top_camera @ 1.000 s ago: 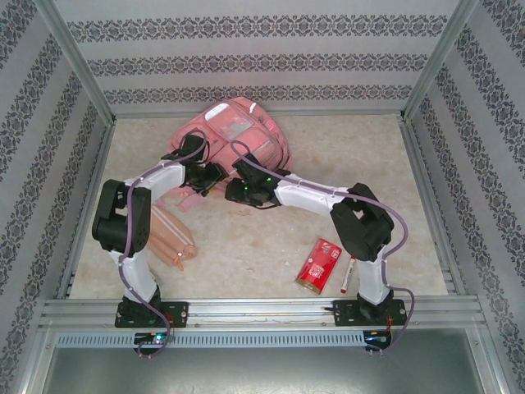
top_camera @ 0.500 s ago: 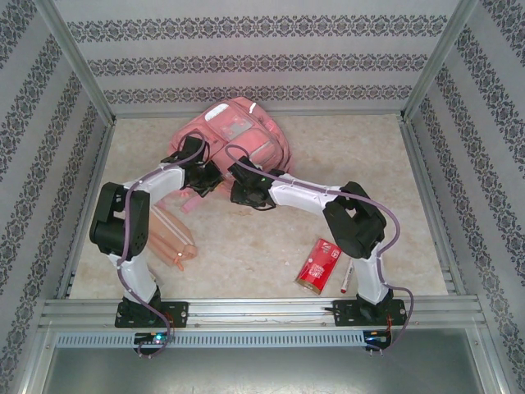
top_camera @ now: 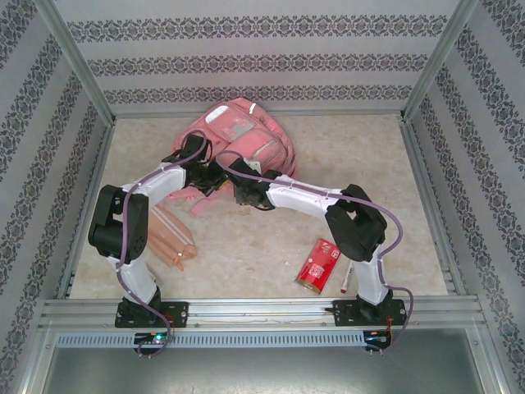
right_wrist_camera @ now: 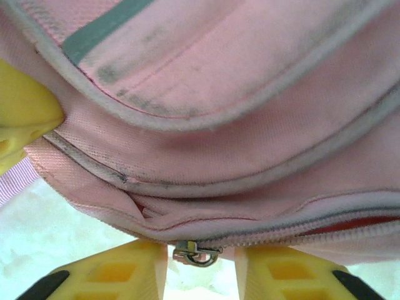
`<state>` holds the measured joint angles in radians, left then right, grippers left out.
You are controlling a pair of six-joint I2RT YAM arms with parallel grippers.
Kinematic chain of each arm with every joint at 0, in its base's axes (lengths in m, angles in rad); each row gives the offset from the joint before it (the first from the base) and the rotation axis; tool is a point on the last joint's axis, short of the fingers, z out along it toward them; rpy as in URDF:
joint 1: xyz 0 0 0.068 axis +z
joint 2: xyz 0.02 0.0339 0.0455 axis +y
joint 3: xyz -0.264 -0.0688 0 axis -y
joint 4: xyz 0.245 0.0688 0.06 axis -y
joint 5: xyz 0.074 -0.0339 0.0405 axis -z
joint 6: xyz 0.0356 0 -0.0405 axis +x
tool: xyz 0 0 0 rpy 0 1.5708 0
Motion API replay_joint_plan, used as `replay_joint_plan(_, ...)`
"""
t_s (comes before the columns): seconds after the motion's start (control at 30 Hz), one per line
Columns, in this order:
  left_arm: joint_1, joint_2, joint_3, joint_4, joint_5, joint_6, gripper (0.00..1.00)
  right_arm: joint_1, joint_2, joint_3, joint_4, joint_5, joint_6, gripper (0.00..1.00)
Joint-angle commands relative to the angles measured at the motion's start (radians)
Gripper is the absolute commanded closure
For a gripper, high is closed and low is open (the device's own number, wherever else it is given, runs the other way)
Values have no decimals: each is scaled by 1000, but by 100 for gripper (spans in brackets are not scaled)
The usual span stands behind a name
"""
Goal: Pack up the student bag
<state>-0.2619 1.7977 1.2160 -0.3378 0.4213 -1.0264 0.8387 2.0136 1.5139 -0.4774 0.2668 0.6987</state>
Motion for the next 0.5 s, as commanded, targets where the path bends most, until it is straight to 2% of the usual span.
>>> replay_joint_plan(0.0,-28,-44,27,-24,90,22,100,6,26,52,-15,93,-63,74)
replay_joint_plan(0.27,-19,-46,38,-65,55,100,100,-14,-29,33,-51,3,-31,98)
replay_joint_plan(0.47,16,-24,62,-88,38,168,100,-108,-146,-95,-80,-169,-9,100)
